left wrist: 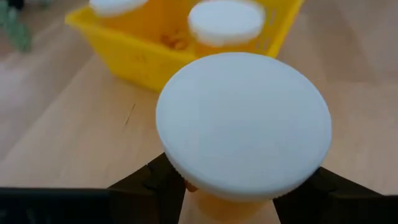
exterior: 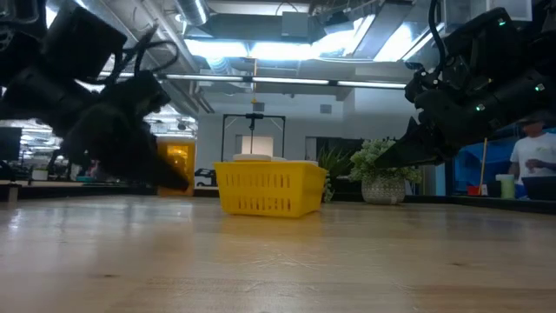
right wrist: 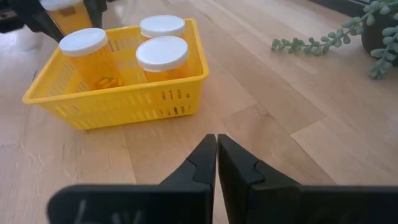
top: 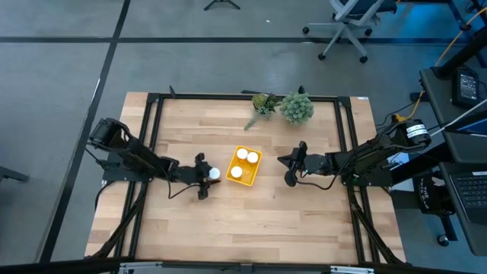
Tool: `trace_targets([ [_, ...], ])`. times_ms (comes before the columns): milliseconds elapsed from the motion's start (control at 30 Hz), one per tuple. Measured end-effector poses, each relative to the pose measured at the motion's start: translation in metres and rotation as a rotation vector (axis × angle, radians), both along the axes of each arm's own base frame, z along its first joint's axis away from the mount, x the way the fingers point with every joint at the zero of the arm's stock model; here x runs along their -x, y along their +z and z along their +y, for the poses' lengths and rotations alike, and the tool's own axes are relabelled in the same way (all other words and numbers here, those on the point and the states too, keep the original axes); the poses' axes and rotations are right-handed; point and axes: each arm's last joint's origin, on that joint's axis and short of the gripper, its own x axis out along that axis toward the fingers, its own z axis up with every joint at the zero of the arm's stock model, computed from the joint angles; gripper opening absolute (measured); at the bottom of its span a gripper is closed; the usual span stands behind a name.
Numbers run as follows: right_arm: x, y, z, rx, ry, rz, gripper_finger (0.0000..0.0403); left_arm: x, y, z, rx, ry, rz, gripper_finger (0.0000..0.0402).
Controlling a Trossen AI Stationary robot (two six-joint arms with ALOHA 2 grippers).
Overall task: Pick and place pill bottles into a basket
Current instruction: Put the orange pill bottle into the yellow bin
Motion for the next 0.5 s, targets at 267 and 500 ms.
trace_targets([
  [267,0.000,0.000,0.000,0.001,0.001,0.000,0.0020,0.008,0.024,0.002,-0.026,-0.040,-0.018,0.0188],
  [500,-0.001,0.001,0.000,0.002,0.002,-0.011,0.0020,0.017,0.049,0.004,-0.049,-0.057,-0.084,0.0189],
])
